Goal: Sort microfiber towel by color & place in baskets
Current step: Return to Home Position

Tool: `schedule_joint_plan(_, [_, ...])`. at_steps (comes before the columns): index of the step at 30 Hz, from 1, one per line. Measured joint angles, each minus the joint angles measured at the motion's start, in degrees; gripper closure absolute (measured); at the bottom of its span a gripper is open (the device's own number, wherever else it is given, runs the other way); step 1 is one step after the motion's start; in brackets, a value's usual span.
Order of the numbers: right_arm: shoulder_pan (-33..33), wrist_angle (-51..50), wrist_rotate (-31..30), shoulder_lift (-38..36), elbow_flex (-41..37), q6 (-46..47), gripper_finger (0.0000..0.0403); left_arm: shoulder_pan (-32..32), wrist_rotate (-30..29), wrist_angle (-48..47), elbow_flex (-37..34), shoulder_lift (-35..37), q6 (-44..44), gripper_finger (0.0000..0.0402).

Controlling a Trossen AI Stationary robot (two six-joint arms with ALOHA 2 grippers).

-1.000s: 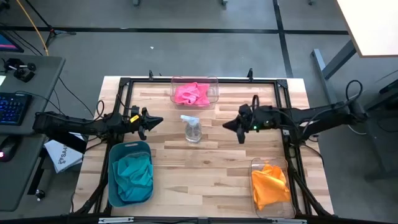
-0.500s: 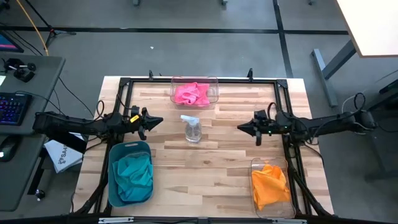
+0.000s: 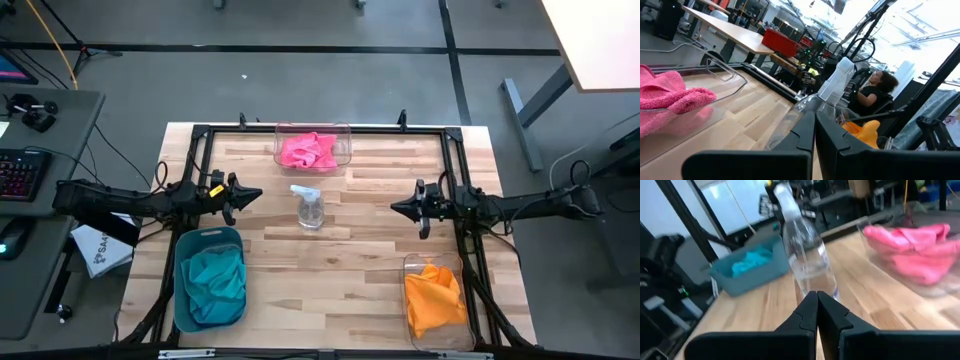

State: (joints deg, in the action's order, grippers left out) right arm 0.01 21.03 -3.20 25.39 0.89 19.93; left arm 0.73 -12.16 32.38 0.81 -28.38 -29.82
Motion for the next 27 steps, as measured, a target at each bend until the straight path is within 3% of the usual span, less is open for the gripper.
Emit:
schedule_joint_plan(8, [0.00, -6.14, 0.00, -0.19, 0.11, 0.63, 0.0403, 0.00, 0.00, 0.00, 0.04, 0.00, 0.00, 0.0401])
schedule_joint_plan(12, [-0.09, -12.13, 0.01, -6.08, 0.08, 0.59, 0.0403, -0.02, 0.00, -1.96, 0.06, 1.26, 0.00, 0.0401])
schedule_joint_plan(19, [-0.13, -20.73, -0.02, -18.59, 0.08, 0.59, 0.0403, -0.02, 0.00, -9.51, 0.08, 12.57, 0.00, 0.0401])
schedule_joint_plan(23, [-0.13, -20.61, 0.22, -25.48, 0.08, 0.58, 0.0402, 0.00, 0.02, -13.84, 0.08, 19.46, 0.00, 0.0401])
schedule_joint_plan(27, [-0.13, -16.97, 0.25, -25.38, 0.06, 0.57, 0.0402, -0.01, -0.01, -19.88, 0.08, 24.75, -0.01, 0.0401])
